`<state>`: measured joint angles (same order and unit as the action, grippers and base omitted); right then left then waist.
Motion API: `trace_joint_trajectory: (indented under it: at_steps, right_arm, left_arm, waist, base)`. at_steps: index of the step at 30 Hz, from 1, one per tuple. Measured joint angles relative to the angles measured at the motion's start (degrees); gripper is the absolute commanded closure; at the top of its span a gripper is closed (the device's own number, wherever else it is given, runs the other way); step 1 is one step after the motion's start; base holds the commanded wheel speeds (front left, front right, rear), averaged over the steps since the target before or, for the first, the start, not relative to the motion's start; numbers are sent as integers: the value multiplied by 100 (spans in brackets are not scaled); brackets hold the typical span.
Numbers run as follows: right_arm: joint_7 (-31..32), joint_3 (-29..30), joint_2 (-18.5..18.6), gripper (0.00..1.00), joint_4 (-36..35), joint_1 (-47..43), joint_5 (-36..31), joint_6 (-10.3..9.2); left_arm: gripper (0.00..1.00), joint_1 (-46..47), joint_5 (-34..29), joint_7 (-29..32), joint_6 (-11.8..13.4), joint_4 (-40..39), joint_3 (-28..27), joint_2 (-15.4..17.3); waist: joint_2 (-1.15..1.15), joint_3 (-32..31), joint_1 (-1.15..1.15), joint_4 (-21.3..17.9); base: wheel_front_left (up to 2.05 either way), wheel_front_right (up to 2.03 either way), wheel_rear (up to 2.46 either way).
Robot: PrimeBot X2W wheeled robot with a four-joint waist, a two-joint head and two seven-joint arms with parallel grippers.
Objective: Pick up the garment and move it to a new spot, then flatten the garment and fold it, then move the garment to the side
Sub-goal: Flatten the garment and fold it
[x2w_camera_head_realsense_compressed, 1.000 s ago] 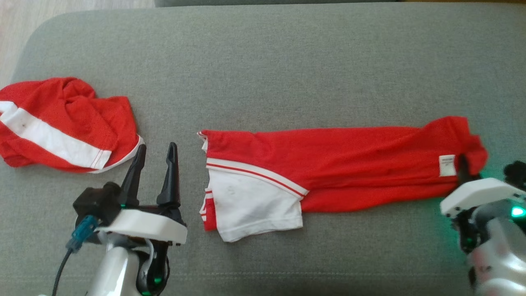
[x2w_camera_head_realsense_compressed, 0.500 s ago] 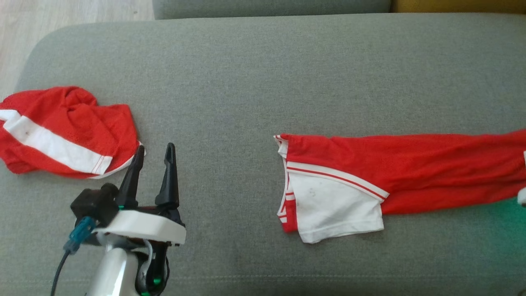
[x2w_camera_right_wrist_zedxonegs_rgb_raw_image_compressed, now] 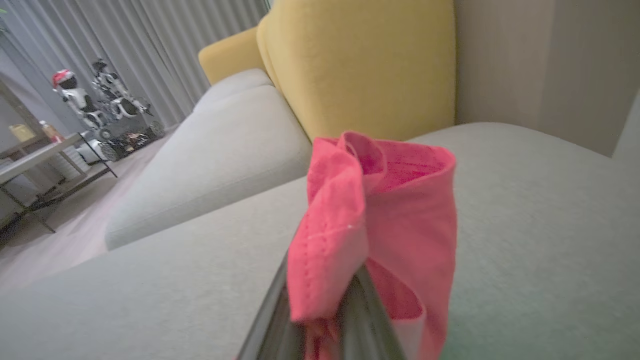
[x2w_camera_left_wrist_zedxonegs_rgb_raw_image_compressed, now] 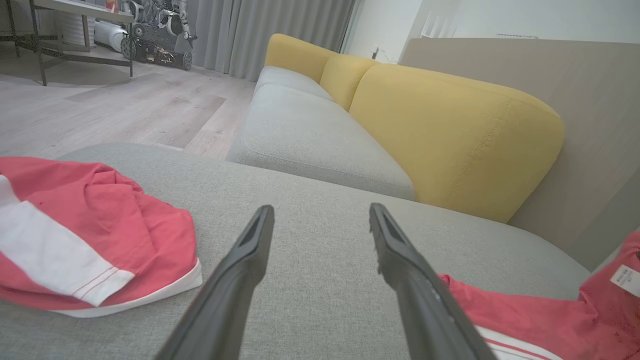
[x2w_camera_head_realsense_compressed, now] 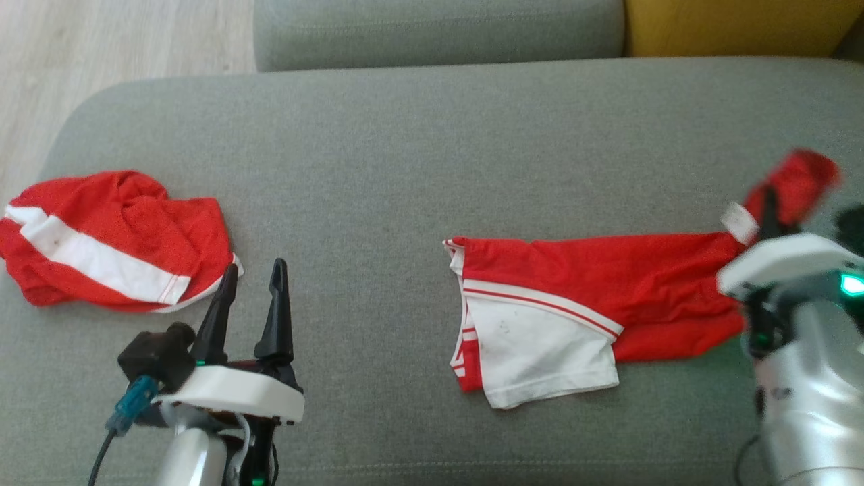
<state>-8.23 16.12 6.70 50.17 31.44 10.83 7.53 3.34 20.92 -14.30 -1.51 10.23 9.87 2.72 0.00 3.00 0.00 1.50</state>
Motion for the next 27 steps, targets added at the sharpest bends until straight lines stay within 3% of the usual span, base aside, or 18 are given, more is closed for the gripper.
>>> trace_joint_trajectory:
  at_steps: [5,15,20,27]
  right_arm:
    - [416,-973,-247,100,-1060,-299,513,0]
    - [1114,-2441,-319,100,-2888,-1679,1417,0]
    - [1216,-2940,-322,100,-3196,-1942,1659,0]
    - [1226,-3470,-322,100,-3052,-2037,1695,0]
  left_arm:
    - [0,-77,1,0,0,-1,-4,0]
    - [0,-102,58,-1,7,-1,-109,0]
    - [0,-103,103,0,8,0,-97,0]
    - [0,-103,144,-1,56,9,-3,0]
  waist:
    - [0,-158,0,-9]
    - [0,-256,0,164]
    - [0,-219,0,281]
    - [0,-104,0,442]
  base:
    - [0,0,0]
    - [0,0,0]
    - [0,0,0]
    - [0,0,0]
